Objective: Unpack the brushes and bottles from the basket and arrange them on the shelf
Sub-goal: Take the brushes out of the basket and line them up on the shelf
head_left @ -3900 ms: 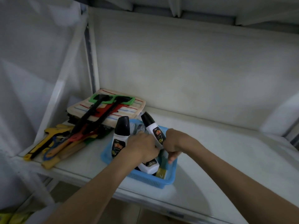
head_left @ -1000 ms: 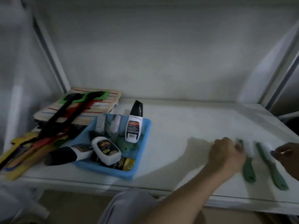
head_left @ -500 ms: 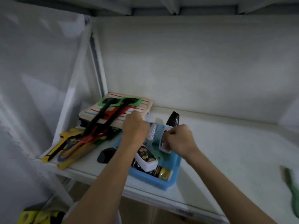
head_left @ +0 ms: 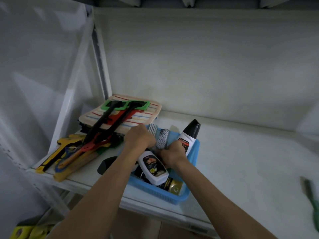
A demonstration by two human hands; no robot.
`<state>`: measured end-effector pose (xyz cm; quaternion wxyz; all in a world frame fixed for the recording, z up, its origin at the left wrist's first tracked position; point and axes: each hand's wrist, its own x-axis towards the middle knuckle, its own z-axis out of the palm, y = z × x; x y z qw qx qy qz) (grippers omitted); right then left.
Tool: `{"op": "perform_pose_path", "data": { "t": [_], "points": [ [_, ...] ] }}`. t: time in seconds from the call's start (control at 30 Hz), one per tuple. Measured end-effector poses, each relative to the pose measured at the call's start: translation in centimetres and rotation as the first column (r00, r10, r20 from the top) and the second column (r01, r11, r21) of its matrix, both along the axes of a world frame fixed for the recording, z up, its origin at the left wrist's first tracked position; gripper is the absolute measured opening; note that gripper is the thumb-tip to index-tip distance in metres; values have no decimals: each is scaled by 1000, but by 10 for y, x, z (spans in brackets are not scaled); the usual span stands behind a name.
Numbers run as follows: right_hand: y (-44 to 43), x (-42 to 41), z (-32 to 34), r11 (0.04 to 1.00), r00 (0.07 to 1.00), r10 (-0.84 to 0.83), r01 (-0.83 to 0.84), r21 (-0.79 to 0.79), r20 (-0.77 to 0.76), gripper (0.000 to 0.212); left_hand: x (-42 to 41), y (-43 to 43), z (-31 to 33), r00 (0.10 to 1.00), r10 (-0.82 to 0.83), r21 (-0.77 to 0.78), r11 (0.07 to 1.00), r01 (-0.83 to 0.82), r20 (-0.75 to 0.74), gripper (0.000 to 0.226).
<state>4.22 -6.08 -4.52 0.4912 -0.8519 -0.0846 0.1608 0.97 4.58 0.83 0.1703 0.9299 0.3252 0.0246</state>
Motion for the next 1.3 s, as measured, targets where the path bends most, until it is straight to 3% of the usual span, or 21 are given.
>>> {"op": "perform_pose_path", "data": {
  "t": [0.1,0.17,0.3,0.4,0.5,0.63,0.73,0.83,0.97,1.1,1.3],
  "points": [
    [-2,-1,3,995,995,-42,33,96,88,21,-4,-1,13,991,-1,43,999,-4,131,43],
    [-4,1,13,976,972,-119,77,204,203,29,-6,-1,24,950,11,34,999,-22,313,38],
    [-14,8,46,933,946,-147,35,359,289,36,-3,6,39,716,97,-82,995,-56,691,28],
    [-40,10,76,905,932,-141,-15,425,334,40,2,-3,46,630,158,-261,962,74,760,18],
    [-91,7,105,880,918,-171,-21,474,358,30,9,-45,56,595,95,-344,883,321,798,16],
    [-182,11,114,914,924,-196,51,403,328,24,26,-130,47,689,-125,-389,748,538,714,27],
    [-251,12,87,954,945,-261,221,203,198,34,41,-194,19,775,-310,-452,670,589,551,37],
    [-300,9,48,940,937,-337,341,-30,88,38,51,-242,-17,818,-442,-437,694,571,368,41],
    [-325,12,14,885,950,-312,299,-357,24,30,59,-279,-59,843,-495,-331,775,537,208,41],
    [-331,17,3,844,934,-344,351,-406,94,13,60,-304,-78,844,-505,-292,792,536,179,46],
    [-339,27,-7,751,904,-368,427,-504,218,31,53,-314,-76,848,-484,-254,811,528,216,38]
  ]
}}
